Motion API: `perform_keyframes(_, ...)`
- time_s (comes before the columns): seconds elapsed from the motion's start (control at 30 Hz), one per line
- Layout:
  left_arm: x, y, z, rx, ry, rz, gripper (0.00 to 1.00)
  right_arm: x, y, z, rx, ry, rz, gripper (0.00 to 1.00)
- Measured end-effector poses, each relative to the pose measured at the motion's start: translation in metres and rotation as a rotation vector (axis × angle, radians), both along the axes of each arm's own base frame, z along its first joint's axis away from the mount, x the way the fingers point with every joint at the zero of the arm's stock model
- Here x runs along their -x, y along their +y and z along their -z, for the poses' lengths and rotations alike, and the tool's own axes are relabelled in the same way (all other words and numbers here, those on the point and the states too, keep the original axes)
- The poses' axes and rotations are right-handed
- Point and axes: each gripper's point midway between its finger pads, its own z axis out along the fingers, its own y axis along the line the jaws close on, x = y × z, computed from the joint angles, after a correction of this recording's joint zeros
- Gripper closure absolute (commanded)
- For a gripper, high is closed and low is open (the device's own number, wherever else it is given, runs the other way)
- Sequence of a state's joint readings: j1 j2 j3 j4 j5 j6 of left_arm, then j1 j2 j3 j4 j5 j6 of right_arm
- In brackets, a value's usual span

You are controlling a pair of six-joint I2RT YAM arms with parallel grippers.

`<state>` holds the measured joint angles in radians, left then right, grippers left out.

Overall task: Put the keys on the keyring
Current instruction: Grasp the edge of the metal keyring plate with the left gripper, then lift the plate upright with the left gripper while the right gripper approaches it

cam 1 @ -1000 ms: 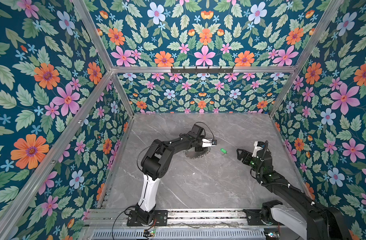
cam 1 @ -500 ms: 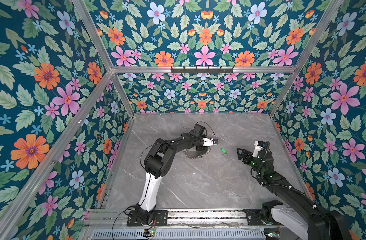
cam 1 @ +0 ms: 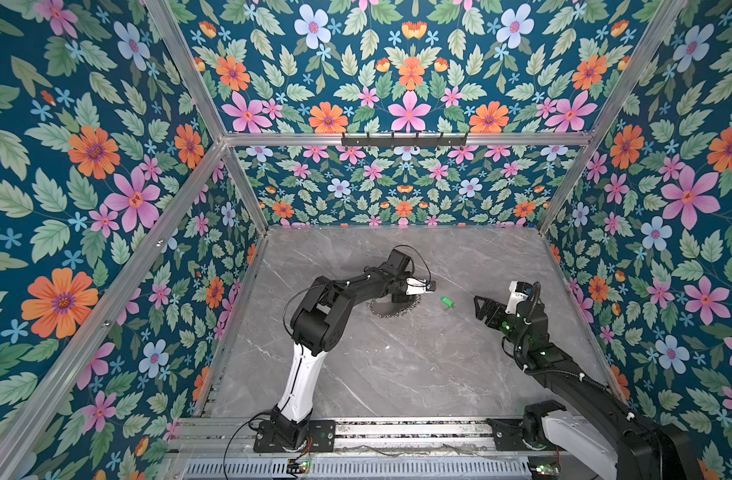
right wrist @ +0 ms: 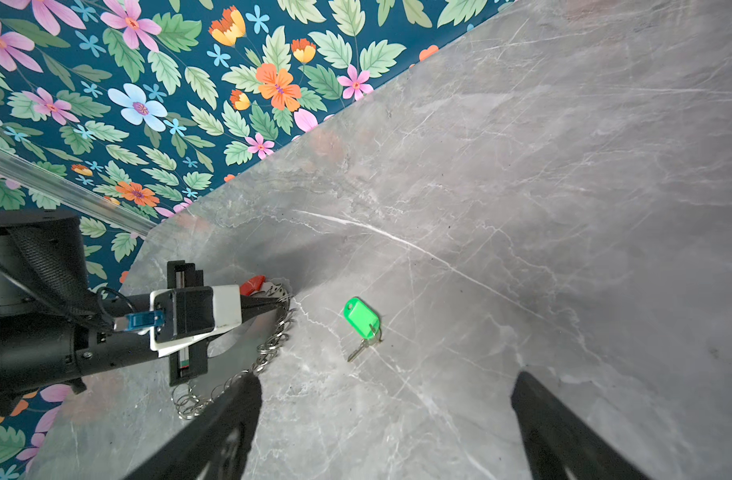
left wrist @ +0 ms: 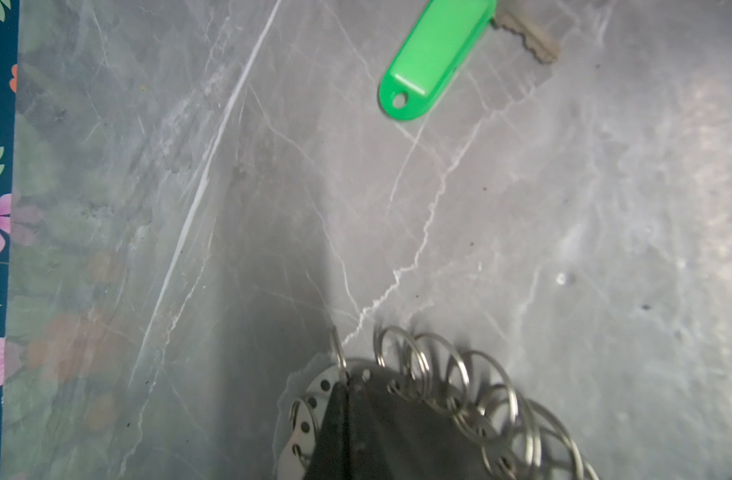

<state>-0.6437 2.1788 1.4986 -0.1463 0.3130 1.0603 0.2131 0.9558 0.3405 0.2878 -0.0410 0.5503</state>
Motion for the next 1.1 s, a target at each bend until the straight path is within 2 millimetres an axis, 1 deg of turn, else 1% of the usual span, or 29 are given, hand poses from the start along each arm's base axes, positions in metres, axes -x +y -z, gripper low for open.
perform_keyframes(0.17, -0.001, 0.000, -0.001, 0.002, -0.003, -0.001, 1.00, 0.000, 0.000, 0.000, 0.001, 0.000, 0.000, 0.06)
perform_keyframes(0.27, -0.001, -0.001, -0.006, 0.013, -0.002, -0.012, 1.00, 0.000, 0.000, 0.000, 0.001, 0.000, 0.000, 0.06)
perform_keyframes(0.33, -0.001, -0.001, -0.018, 0.035, -0.002, -0.032, 1.00, 0.000, 0.000, 0.000, 0.000, 0.000, 0.000, 0.06)
perform_keyframes(0.43, 0.001, -0.002, -0.041, 0.088, 0.004, -0.067, 1.00, 0.000, 0.000, -0.001, 0.000, -0.005, 0.001, 0.06)
perform_keyframes(0.53, 0.008, -0.001, -0.066, 0.166, 0.029, -0.118, 1.00, 0.000, -0.001, -0.002, 0.001, -0.007, 0.004, 0.06)
perform_keyframes(0.67, 0.023, 0.000, -0.102, 0.305, 0.114, -0.213, 1.00, 0.000, -0.002, -0.002, 0.005, -0.008, 0.006, 0.06)
perform_keyframes(0.83, 0.044, 0.000, -0.144, 0.496, 0.266, -0.316, 1.00, 0.000, -0.003, -0.004, 0.007, -0.017, 0.013, 0.06)
perform_keyframes(0.9, 0.058, 0.001, -0.153, 0.577, 0.348, -0.339, 1.00, 0.001, -0.003, -0.001, 0.007, -0.011, 0.012, 0.06)
perform_keyframes(1.0, 0.082, 0.003, -0.158, 0.683, 0.477, -0.347, 1.00, 0.000, -0.001, 0.001, 0.004, -0.004, 0.002, 0.06)
perform_keyframes(1.03, 0.088, 0.003, -0.160, 0.711, 0.510, -0.347, 1.00, 0.001, 0.001, 0.000, -0.001, -0.004, -0.008, 0.06)
perform_keyframes(1.1, 0.102, 0.004, -0.171, 0.776, 0.573, -0.329, 1.00, 0.000, 0.005, -0.006, -0.012, -0.014, -0.027, 0.06)
